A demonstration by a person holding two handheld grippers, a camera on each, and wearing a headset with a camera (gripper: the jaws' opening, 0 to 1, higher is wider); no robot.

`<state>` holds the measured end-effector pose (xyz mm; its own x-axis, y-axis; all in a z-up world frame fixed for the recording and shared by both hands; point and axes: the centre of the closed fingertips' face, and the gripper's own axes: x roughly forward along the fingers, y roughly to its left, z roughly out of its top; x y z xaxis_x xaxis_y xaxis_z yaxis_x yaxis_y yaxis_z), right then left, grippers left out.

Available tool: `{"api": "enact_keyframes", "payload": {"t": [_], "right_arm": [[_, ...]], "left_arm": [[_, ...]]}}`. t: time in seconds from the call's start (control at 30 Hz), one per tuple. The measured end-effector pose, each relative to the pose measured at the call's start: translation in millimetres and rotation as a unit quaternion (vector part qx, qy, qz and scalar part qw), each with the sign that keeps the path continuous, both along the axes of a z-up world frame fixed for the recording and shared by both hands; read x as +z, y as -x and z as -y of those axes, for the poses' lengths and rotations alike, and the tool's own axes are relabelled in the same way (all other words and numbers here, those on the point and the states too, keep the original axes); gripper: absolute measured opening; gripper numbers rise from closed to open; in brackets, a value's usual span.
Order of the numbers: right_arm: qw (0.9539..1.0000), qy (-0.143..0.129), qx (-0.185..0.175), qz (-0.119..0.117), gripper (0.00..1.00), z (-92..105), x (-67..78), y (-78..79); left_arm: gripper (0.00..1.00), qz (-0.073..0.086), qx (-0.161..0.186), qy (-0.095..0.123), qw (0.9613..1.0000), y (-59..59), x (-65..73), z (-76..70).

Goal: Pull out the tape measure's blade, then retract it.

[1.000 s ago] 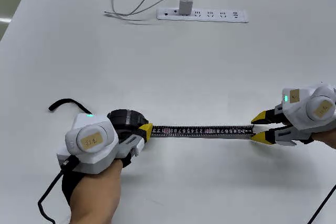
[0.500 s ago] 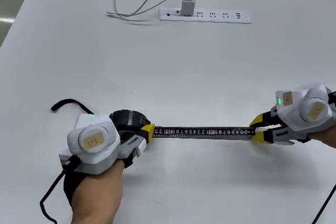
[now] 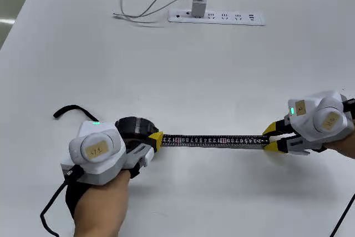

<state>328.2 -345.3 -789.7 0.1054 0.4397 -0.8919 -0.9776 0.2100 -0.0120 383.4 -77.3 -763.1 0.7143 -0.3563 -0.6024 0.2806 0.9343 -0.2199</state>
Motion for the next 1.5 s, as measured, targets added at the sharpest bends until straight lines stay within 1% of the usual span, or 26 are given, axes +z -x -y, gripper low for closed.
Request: {"api": "enact_keyframes", "payload": {"t": [0.23,0.37,0.47,0.67,0.77,0.83,0.87,0.97,1.07,1.2,1.3,1.43,1.5], "right_arm": [[1.0,0.0,0.001,0.002,0.11,0.3,0.2,-0.7],[1.0,-0.002,0.0,0.002,0.11,0.8,0.5,-0.7],[1.0,-0.003,0.004,0.003,0.11,-2.1,1.2,-0.6],[1.0,-0.005,0.004,0.003,0.1,-4.3,1.5,-1.2],[1.0,-0.009,0.001,0.004,0.1,-4.1,1.3,-1.6],[0.9999,-0.01,-0.001,0.01,0.1,-4.5,1.9,-3.4],[0.9999,-0.013,-0.001,0.009,0.1,-5.4,2.4,-3.0],[0.9997,-0.023,-0.004,0.006,0.1,-11.0,4.9,-3.5],[0.9997,-0.023,0.0,0.006,0.1,-15.4,4.7,-4.9],[0.9997,-0.025,0.006,0.005,0.1,-20.8,4.8,-5.0],[0.9996,-0.027,0.004,0.006,0.1,-23.9,6.9,-7.4],[0.9996,-0.028,0.006,0.006,0.1,-28.0,7.2,-8.4],[0.9994,-0.033,0.004,0.004,0.1,-31.0,8.3,-9.4]], "left_arm": [[0.58,-0.006,-0.003,-0.007,1.0,0.2,-1.0,-0.3],[0.57,-0.019,-0.006,-0.012,0.9997,-0.1,-2.2,-0.8],[0.56,-0.019,-0.006,-0.012,0.9997,1.7,-1.1,-1.0],[0.57,-0.018,-0.006,-0.008,0.9998,1.5,-1.2,-0.9],[0.57,-0.023,-0.008,-0.007,0.9997,1.4,-1.6,-0.8],[0.57,-0.023,-0.008,-0.004,0.9997,1.5,-1.5,-0.7],[0.57,-0.023,-0.008,-0.004,0.9997,1.4,-1.6,-0.9],[0.57,-0.024,-0.008,-0.003,0.9997,1.3,-1.8,-1.0],[0.57,-0.027,-0.011,0.0,0.9996,1.4,-1.8,-1.3],[0.57,-0.025,-0.012,0.002,0.9996,1.5,-1.5,-1.1],[0.57,-0.024,-0.01,0.007,0.9996,1.5,-1.2,-1.6],[0.57,-0.029,-0.008,0.012,0.9995,1.4,-1.3,-1.8],[0.57,-0.026,-0.007,0.015,0.9995,1.0,-1.3,-2.2]]}}
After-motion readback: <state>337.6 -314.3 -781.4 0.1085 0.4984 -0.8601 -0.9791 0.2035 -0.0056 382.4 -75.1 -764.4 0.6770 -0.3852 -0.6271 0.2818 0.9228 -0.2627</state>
